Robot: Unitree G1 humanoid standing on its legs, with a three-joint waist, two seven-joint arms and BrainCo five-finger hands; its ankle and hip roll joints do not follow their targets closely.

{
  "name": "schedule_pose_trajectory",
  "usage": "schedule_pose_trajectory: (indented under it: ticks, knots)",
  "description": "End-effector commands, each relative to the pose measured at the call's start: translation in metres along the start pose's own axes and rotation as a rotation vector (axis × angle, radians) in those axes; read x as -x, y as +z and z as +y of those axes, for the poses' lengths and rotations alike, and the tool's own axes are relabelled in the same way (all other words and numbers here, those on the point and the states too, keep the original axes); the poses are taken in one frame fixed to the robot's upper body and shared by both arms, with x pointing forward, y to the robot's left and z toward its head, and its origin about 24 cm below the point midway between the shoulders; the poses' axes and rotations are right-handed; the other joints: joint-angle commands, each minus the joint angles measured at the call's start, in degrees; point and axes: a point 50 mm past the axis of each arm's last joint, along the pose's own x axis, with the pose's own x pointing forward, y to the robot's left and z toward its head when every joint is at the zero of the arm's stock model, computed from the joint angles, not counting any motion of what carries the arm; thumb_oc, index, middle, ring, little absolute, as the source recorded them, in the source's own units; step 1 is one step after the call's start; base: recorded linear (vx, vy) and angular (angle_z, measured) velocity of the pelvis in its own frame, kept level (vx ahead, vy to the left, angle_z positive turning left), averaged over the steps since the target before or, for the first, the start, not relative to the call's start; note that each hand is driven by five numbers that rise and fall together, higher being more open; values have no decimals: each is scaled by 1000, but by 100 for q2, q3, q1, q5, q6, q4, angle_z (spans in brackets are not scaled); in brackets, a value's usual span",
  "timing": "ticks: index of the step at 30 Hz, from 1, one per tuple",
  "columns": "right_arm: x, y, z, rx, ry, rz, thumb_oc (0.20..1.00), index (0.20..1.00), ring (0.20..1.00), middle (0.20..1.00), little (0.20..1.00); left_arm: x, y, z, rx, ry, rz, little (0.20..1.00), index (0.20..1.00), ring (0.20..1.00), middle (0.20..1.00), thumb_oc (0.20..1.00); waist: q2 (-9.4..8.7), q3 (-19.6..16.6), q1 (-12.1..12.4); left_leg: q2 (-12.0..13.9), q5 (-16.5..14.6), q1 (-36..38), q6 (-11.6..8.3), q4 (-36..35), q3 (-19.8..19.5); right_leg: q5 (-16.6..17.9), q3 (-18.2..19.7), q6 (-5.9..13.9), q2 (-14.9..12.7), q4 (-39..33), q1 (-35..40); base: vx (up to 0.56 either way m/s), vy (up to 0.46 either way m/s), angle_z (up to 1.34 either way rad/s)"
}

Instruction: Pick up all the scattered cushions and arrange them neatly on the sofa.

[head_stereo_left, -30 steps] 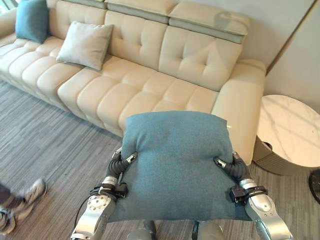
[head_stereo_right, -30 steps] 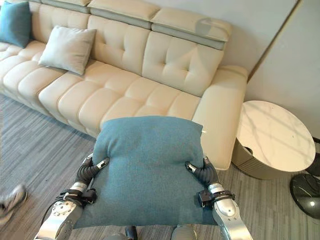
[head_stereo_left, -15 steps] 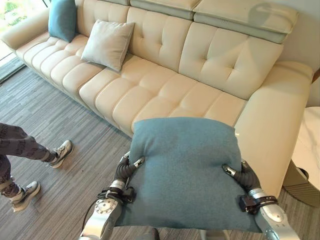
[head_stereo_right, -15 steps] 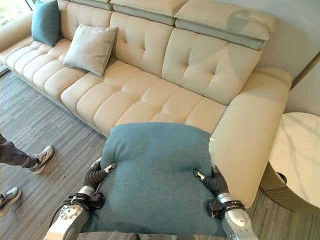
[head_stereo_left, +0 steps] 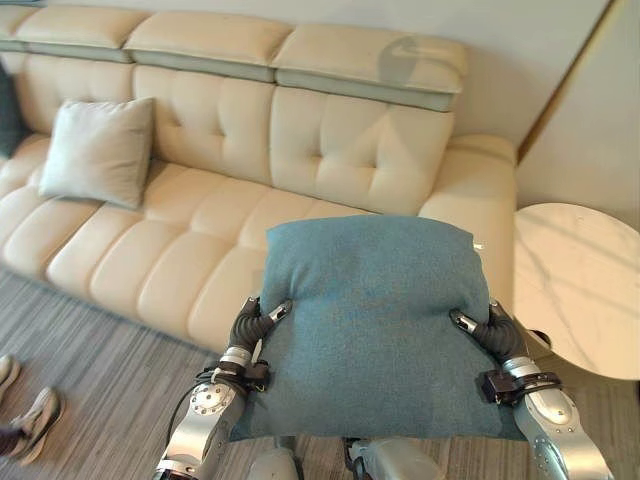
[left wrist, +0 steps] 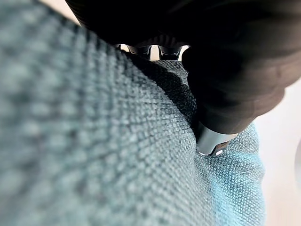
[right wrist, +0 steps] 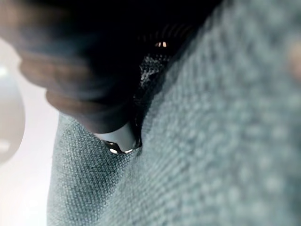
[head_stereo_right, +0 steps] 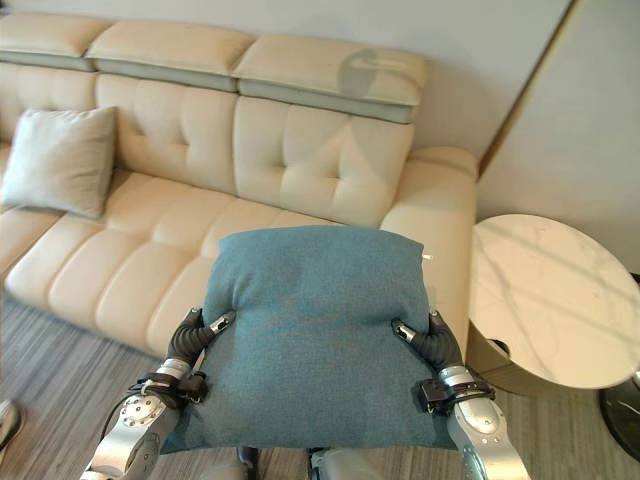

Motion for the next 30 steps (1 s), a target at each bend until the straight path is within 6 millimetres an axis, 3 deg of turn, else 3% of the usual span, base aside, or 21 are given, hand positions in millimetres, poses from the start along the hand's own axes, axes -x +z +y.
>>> schedule_pose_trajectory:
  ticks: [1,8,10,12,14,15,16,17,20,22,27,30]
  knots:
    - [-13,47,21,14,103,-257,200,200,200,200,200,-5,42,-24,5,-119,-240,200,200,200,200,200,156,-190,52,-104,24,277,57,136,214,-446,401,829,-853,294,164,267,328,-100]
    - [-23,48,38,4,165,-261,200,200,200,200,200,-5,43,-15,-48,-119,-227,200,200,200,200,200,77,-265,203,-336,-293,488,396,189,783,-290,778,1156,-1147,497,-28,137,252,-78]
    - [-31,53,54,-42,210,-284,200,200,200,200,200,-4,45,-6,-54,-79,-235,200,200,200,200,200,92,-134,346,-426,-384,592,535,174,1065,-160,486,1245,-1241,1001,-393,23,283,-59]
    - [-34,53,64,-76,234,-286,200,200,200,200,200,-2,43,-1,-52,-54,-225,200,200,200,200,200,128,-96,428,-485,-398,685,603,99,1166,-146,-39,1165,-1311,1294,-582,33,180,-113]
    - [-35,52,68,-89,250,-285,200,200,200,200,200,0,40,1,-43,-34,-220,200,200,200,200,200,156,-100,417,-649,-376,819,638,-61,1121,-199,-193,1087,-978,1318,-782,76,124,-56]
    - [-36,52,68,-88,250,-285,200,200,200,200,200,0,40,1,-43,-34,-220,200,200,200,200,200,160,-101,407,-648,-379,827,636,-71,1113,-213,-201,1087,-978,1330,-781,88,92,12]
    - [-39,53,71,-107,257,-289,200,200,200,200,200,0,39,3,-22,-14,-221,200,200,200,200,200,151,-93,441,-796,-376,879,656,-166,1075,-271,-413,965,-792,1053,-820,71,56,27]
    - [-41,55,74,-127,256,-296,200,200,200,200,200,-2,42,6,-2,14,-239,200,200,200,200,200,157,-96,488,-831,-401,877,636,-171,1037,-356,-653,940,-906,793,-659,61,54,26]
    - [-43,60,75,-154,230,-323,200,200,200,200,200,-8,44,0,33,24,-252,200,200,200,200,200,171,-114,504,-892,-380,690,632,-150,930,-363,-563,813,-810,628,-668,-20,-8,42]
    - [-56,79,86,-165,235,-395,200,200,200,200,200,-21,58,-4,66,46,-322,200,200,200,200,200,251,-87,628,-939,-352,268,596,-126,913,-205,-779,835,-948,482,-920,-122,-8,44]
    - [-73,109,103,-151,256,-500,200,200,200,200,200,-41,80,-11,31,49,-405,200,200,200,200,200,366,-17,692,-943,-284,-374,579,10,888,-123,-751,794,-965,468,-1453,-84,-8,16]
    - [-101,164,124,-110,242,-649,200,200,200,200,200,-74,124,-15,-3,100,-538,200,200,200,200,200,436,144,823,-963,-182,-1020,563,152,895,-16,-669,750,-934,505,-2043,-114,-2,-2]
